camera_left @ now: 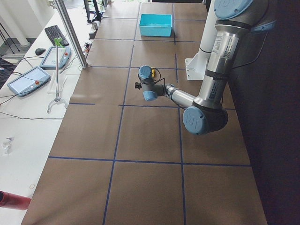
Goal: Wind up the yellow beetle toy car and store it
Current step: 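Open the left gripper and let the car roll toward the blue bin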
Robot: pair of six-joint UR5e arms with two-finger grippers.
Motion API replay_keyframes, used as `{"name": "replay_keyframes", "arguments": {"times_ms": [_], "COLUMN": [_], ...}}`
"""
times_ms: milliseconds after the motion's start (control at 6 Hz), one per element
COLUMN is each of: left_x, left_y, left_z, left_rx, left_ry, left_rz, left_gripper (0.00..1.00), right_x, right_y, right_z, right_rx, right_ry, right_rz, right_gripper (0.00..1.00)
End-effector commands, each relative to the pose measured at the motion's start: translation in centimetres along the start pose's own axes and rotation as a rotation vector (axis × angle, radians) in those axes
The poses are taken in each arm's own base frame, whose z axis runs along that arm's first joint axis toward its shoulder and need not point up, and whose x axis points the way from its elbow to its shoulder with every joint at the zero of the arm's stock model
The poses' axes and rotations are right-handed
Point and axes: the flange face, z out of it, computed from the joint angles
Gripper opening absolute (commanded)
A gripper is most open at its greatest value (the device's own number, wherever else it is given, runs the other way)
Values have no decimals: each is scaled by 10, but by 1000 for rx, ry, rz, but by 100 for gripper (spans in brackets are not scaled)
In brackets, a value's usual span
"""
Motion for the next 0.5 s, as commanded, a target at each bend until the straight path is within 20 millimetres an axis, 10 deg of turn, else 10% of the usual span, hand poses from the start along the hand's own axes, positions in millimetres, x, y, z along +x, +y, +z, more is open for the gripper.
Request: {"name": "replay_keyframes", "arguments": {"times_ms": [0,333], "left_x": [-16,-64], "left_y": [7,36], "left_z": [-24,-90], "left_rx": [12,3], "left_ry": [64,116], "left_rz": [-179,-418], "left_gripper": [100,100], "right_x": [0,0], "right_y": [0,1], "right_z": [0,1], "right_rx": [0,-2], "right_ry": [0,0], "right_rz": [-1,0], "right_gripper": [100,100]}}
